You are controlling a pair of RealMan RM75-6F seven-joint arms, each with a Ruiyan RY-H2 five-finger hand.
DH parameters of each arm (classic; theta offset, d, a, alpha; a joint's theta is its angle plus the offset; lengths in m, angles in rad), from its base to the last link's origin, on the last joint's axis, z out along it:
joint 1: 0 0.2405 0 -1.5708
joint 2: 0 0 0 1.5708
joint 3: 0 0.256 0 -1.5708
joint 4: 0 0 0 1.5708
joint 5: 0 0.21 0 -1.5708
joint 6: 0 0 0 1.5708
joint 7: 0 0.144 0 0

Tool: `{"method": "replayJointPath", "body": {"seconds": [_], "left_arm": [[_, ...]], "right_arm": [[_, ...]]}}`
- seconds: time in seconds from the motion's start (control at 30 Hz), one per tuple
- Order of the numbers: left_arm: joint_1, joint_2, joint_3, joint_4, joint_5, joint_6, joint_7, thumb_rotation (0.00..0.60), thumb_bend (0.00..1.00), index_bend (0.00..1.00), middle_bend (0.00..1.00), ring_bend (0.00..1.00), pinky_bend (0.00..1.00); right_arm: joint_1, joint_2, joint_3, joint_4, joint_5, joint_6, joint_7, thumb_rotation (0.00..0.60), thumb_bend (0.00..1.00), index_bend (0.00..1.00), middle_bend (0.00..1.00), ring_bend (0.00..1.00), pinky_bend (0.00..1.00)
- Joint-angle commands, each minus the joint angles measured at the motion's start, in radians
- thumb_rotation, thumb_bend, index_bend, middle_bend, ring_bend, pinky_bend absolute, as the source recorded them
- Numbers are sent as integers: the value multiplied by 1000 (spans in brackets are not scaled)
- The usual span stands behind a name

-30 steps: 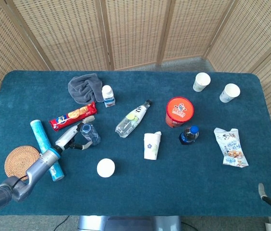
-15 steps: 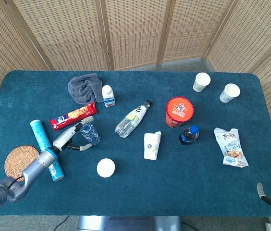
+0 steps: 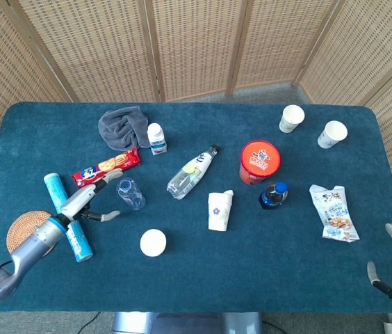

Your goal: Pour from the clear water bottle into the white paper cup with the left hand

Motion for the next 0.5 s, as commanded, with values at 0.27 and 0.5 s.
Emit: {"method": "replayJointPath", "body": {"seconds": [0.27,0.5], "left_arm": [[114,139,21,-132,-19,133,131,480,319,0,0,0,0],[224,202,6,-224,-83,244,286,565,328,0,0,0,0]], "right_arm": [[33,-3,11,-25,1,-32,-48,600,445,0,43,0,0],[76,-14,26,-44,18,-81,-128,600,445,0,39,0,0]]}}
